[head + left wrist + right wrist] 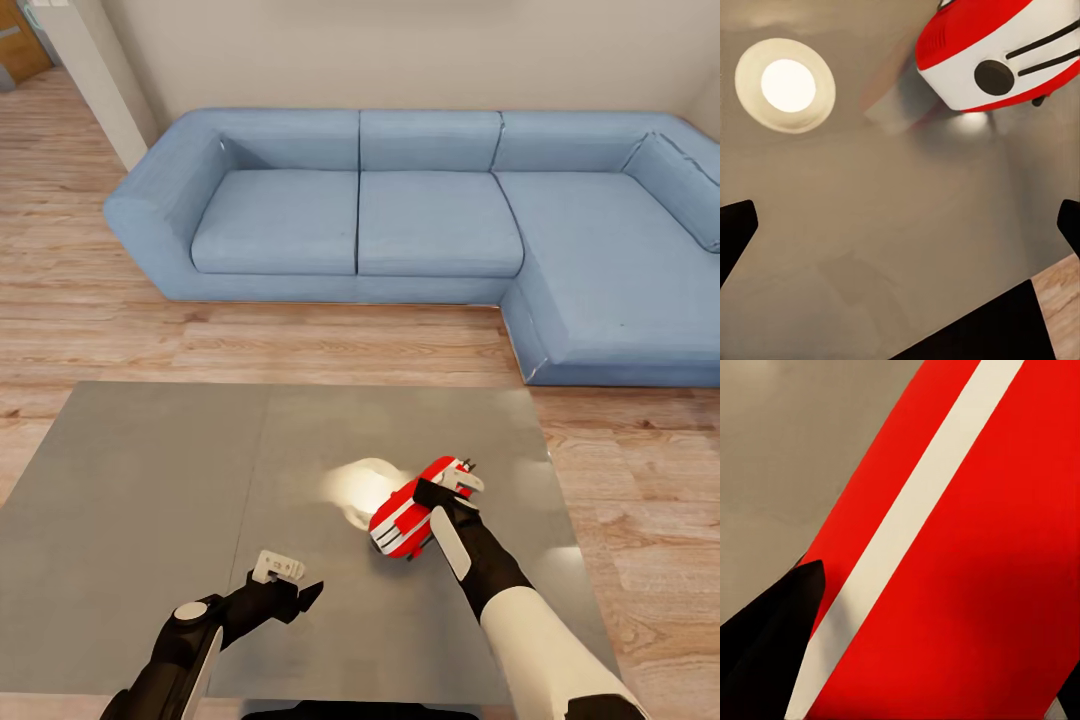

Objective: Turn on the radio receiver that's on the table in the living room.

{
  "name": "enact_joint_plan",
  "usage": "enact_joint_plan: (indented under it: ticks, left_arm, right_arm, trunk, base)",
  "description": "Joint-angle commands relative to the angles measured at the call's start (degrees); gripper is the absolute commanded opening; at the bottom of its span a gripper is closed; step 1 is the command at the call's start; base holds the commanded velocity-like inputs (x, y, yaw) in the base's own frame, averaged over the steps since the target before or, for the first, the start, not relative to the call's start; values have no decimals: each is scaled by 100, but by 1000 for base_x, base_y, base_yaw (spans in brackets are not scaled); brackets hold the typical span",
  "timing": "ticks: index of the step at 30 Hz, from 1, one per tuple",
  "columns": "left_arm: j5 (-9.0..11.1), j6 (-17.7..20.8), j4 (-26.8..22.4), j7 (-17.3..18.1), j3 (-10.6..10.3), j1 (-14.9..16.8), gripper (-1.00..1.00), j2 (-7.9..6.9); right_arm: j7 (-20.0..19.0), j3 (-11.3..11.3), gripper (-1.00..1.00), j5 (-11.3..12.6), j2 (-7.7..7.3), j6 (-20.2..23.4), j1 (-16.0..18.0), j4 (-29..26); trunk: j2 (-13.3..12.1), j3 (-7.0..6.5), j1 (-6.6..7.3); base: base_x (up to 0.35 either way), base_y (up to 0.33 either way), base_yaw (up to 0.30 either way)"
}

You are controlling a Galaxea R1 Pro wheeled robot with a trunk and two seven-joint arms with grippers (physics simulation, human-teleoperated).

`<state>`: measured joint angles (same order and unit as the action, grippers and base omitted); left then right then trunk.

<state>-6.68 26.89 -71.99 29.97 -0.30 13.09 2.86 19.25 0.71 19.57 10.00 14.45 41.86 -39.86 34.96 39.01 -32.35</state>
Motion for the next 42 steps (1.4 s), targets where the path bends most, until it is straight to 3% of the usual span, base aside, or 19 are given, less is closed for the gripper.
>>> enact_joint_plan:
  ticks: [1,4,8,9,17,29,33,36,38,41,42]
  left_arm:
    - [0,0,0,3,1,1,100,1]
    - [0,0,0,7,-2,3,100,-1]
    - [0,0,0,9,-2,3,100,-2]
    - [0,0,0,9,-5,2,100,-3]
    - [0,0,0,13,-3,2,100,1]
    - [0,0,-7,32,-5,2,100,1]
    - [4,0,-20,40,-5,2,100,3]
    - [8,0,-38,58,-5,1,100,14]
    - [8,8,-71,89,-5,1,100,54]
    - [84,43,-175,233,-5,1,100,135]
    - [113,48,-196,263,-5,1,100,143]
  right_arm:
    - [-4,8,-100,58,0,-2,-3,30]
    - [20,8,-100,56,0,50,-3,-153]
    - [74,9,-100,53,0,309,-3,-949]
    - [105,8,-100,55,0,1863,-29,-2817]
    - [99,8,-100,58,0,2765,-46,-3646]
    - [10,24,-100,65,0,3865,-54,-3911]
    - [-218,44,-100,63,0,4128,-118,-4005]
    - [-727,62,-100,60,0,4514,-217,-4203]
    - [-1089,70,-100,58,-130,4555,-248,-4296]
    - [-1960,118,-100,56,-631,4555,-281,-4374]
    - [-2107,137,-100,51,-719,4555,-285,-4378]
  trunk:
    - [-1,1,-2]
    - [-1,1,-2]
    - [-1,1,-2]
    - [-1,1,-2]
    - [-1,1,-2]
    - [-1,1,-2]
    - [-1,1,-2]
    - [-1,1,-2]
    - [-1,1,-2]
    - [-1,1,-2]
    - [-1,1,-2]
  base:
    - [0,0,0]
    - [0,0,0]
    - [0,0,0]
    - [0,0,0]
    - [0,0,0]
    - [0,0,0]
    - [0,0,0]
    - [0,0,0]
    - [0,0,0]
    - [0,0,0]
    - [0,0,0]
